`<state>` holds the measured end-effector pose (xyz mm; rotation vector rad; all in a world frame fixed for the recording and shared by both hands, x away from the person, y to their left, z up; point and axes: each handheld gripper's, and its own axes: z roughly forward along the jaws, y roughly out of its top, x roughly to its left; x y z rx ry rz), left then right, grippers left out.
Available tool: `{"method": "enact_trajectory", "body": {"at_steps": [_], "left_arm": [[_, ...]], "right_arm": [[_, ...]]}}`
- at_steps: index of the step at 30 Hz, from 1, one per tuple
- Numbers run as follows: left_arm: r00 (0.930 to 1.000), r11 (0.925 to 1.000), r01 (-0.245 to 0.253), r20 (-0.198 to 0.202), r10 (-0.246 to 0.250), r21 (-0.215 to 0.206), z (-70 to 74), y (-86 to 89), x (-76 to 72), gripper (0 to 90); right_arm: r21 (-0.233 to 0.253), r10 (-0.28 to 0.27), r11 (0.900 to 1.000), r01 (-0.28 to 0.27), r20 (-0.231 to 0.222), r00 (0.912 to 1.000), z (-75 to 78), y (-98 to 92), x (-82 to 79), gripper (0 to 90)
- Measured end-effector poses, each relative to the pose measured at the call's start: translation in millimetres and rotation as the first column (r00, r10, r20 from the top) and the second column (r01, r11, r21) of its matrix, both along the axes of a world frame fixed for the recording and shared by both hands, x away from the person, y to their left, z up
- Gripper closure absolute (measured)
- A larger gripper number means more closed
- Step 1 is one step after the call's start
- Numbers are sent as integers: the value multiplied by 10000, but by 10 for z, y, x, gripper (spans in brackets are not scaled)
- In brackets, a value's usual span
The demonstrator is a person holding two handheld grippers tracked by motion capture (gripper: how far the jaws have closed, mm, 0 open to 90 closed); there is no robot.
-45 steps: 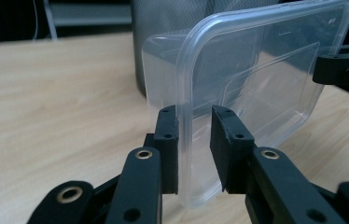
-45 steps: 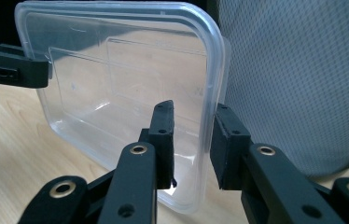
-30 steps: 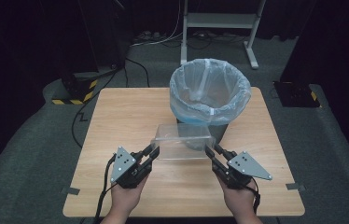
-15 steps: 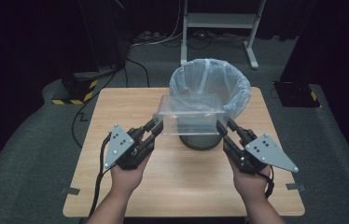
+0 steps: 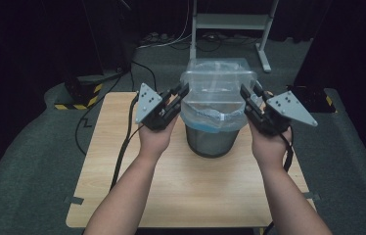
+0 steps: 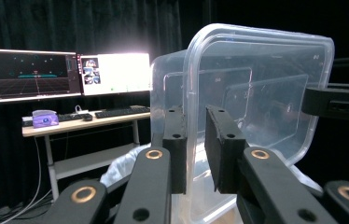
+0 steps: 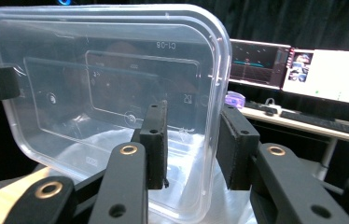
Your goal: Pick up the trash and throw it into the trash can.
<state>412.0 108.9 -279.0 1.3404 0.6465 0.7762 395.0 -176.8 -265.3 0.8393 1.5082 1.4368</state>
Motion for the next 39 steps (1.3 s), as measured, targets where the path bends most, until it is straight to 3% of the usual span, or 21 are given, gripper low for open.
{"method": "enact_trajectory", "body": {"at_steps": [2, 4, 7, 9, 11, 13, 15, 16, 20, 24, 30, 31, 32, 34, 38, 39], "left_arm": [[10000, 10000, 20, -21, -20, -55, 4, -11, 56, 784], [10000, 9999, 34, -39, -33, 165, 12, -5, 163, 784], [9990, 9998, 192, -411, -195, -95, -9, -41, 376, 782], [9981, 9997, 206, -581, -211, -100, -24, -54, 426, 779], [9969, 9995, 134, -773, -111, 283, -48, -53, 505, 721], [9952, 9994, 260, -951, -236, 247, -53, -29, 501, 617], [9950, 9991, 196, -986, -159, 373, -59, -35, 485, 549], [9952, 9979, 54, -977, 9, 645, -71, -49, 453, 539], [9945, 9984, 41, -1050, 17, 557, -85, -40, 401, 511], [9954, 9980, -99, -942, 157, 618, -121, 12, 279, 493], [9911, 9961, -266, -1278, 373, 841, -229, 151, 89, 446], [9880, 9934, -451, -1424, 600, 1055, -317, 219, -12, 436], [9880, 9934, -451, -1424, 600, 1055, -317, 219, -12, 433], [9813, 9949, -539, -1800, 687, 858, -454, 362, -139, 431], [9742, 9922, -717, -2063, 917, 1024, -575, 490, -271, 415], [9680, 9884, -860, -2240, 1126, 1253, -678, 570, -377, 411]], "right_arm": [[-20, -94, 10000, 94, -64, 9999, 22, -7, 47, 661], [-96, -201, 9998, 201, -13, 9998, 46, -17, 131, 660], [-134, -398, 9991, 395, -218, 9990, 54, -18, 289, 657], [-187, -463, 9988, 458, -275, 9986, 57, -25, 336, 654], [-471, -496, 9978, 467, -637, 9967, 54, -37, 457, 635], [-713, -539, 9962, 490, -679, 9962, 29, -49, 472, 523], [-763, -414, 9964, 359, -711, 9966, -6, -67, 447, 496], [-778, -371, 9965, 318, -678, 9970, -31, -67, 430, 485], [-1098, -438, 9933, 354, -756, 9962, -120, -22, 386, 461], [-1078, -365, 9938, 287, -707, 9968, -182, -9, 353, 466], [-826, -143, 9966, 69, -897, 9959, -290, -17, 247, 449], [-880, -126, 9961, 42, -951, 9954, -318, -11, 207, 449], [-915, -111, 9958, 23, -953, 9954, -347, -14, 174, 449], [-838, -22, 9965, -67, -1062, 9943, -404, -35, 102, 446], [-617, 225, 9977, -290, -1032, 9944, -512, -83, -78, 439], [-585, 317, 9976, -384, -1114, 9933, -548, -90, -140, 435]]}}
